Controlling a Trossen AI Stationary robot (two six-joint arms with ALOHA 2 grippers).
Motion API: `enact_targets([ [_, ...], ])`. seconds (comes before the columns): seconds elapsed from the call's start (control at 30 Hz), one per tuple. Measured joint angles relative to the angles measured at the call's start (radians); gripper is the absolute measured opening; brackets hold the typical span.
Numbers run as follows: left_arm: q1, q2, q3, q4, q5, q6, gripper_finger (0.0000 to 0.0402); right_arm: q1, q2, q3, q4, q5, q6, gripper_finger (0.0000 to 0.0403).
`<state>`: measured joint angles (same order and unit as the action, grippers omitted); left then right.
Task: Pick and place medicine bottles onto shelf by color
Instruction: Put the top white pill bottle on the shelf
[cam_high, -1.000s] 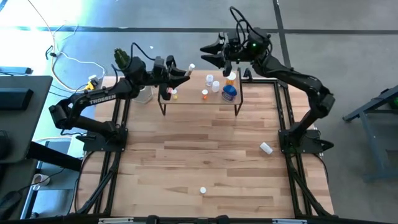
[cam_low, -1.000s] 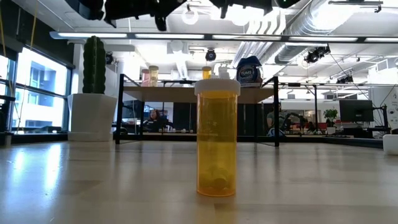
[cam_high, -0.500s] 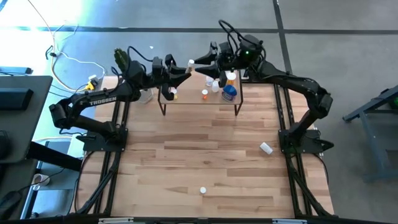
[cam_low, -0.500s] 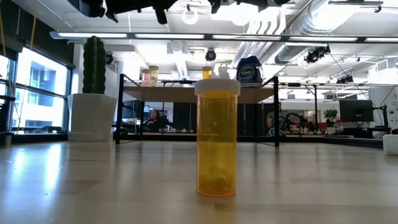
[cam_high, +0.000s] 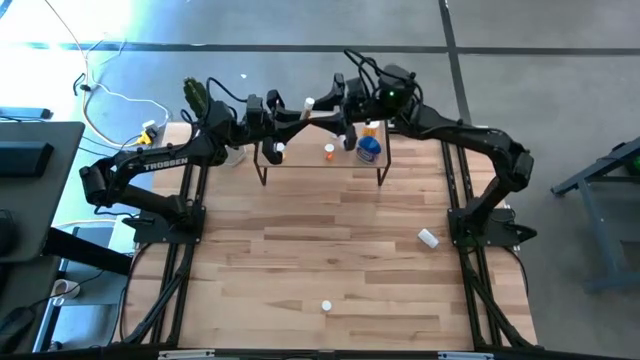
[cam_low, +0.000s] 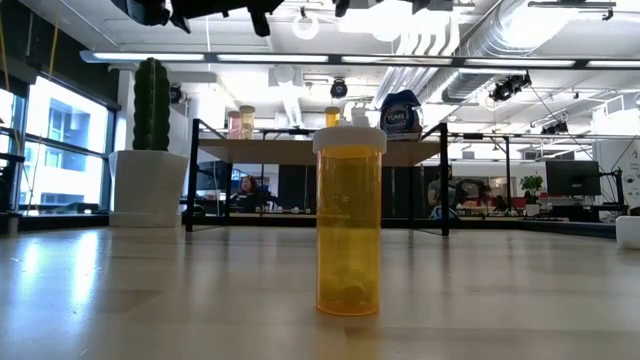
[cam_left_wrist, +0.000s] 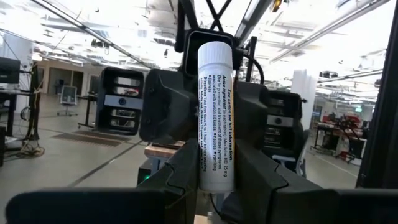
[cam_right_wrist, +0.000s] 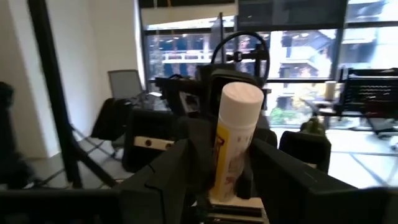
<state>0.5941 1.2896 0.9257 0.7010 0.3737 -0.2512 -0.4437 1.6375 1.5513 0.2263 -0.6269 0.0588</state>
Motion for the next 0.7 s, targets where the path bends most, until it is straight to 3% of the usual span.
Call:
enact_targets([
  [0.43, -0.001, 0.000, 0.000, -0.001, 0.000, 0.000, 0.0074, 0.035, 0.000, 0.000, -0.012, 0.153, -0.015, 0.0160],
  [0.7, -0.003, 0.006, 0.000, -0.014, 0.000, 0.017, 0.0074, 0.035, 0.000, 0.000, -0.017, 0.154, 0.039, 0.0101],
])
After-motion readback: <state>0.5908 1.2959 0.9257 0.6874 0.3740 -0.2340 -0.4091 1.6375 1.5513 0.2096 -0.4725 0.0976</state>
